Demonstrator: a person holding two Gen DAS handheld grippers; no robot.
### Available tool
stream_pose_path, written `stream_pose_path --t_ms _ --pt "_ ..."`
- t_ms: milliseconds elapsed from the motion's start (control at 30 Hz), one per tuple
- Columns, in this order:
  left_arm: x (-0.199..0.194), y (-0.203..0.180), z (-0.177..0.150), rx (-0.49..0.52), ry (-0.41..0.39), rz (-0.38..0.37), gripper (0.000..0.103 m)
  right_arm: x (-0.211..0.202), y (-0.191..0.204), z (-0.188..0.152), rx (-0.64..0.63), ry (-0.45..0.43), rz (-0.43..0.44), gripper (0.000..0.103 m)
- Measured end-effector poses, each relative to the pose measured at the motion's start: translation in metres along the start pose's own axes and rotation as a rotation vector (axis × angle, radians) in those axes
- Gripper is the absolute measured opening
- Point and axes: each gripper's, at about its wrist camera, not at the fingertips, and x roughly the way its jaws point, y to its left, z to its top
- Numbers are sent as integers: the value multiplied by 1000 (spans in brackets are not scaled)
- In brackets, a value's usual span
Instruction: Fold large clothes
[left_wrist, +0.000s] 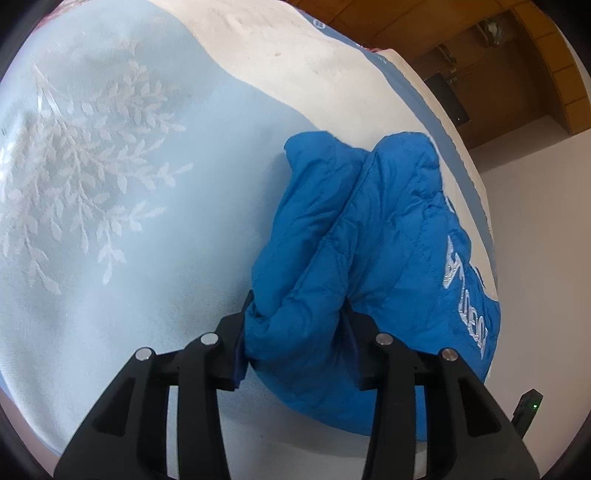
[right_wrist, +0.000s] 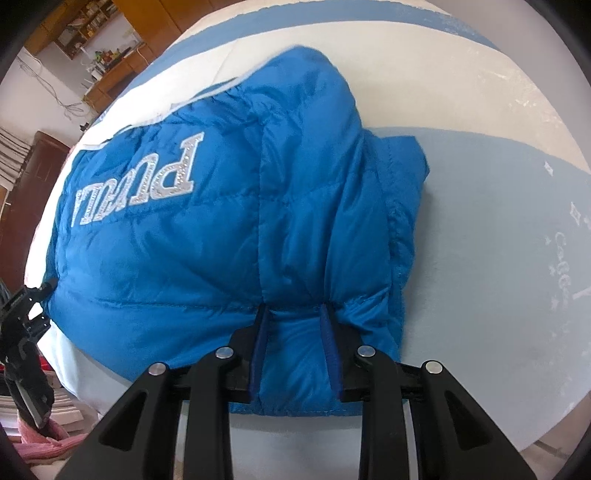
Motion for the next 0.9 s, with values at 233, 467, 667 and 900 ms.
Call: stream_pose_path --t_ms 233,467,667,900 --pt "-4 -1 3 -14 -3 -10 34 -10 -4 -1 14 -14 19 29" --pt "-36 -27 1 62 -50 -23 26 -63 -27 -4 44 -112 -13 37" --pt "-69 -81 -6 232 -144 -19 23 -92 -42 -10 111 -141 -55 37" --pt "-100 -171 -28 466 -177 -159 20 -108 -34 -6 103 -177 -46 38"
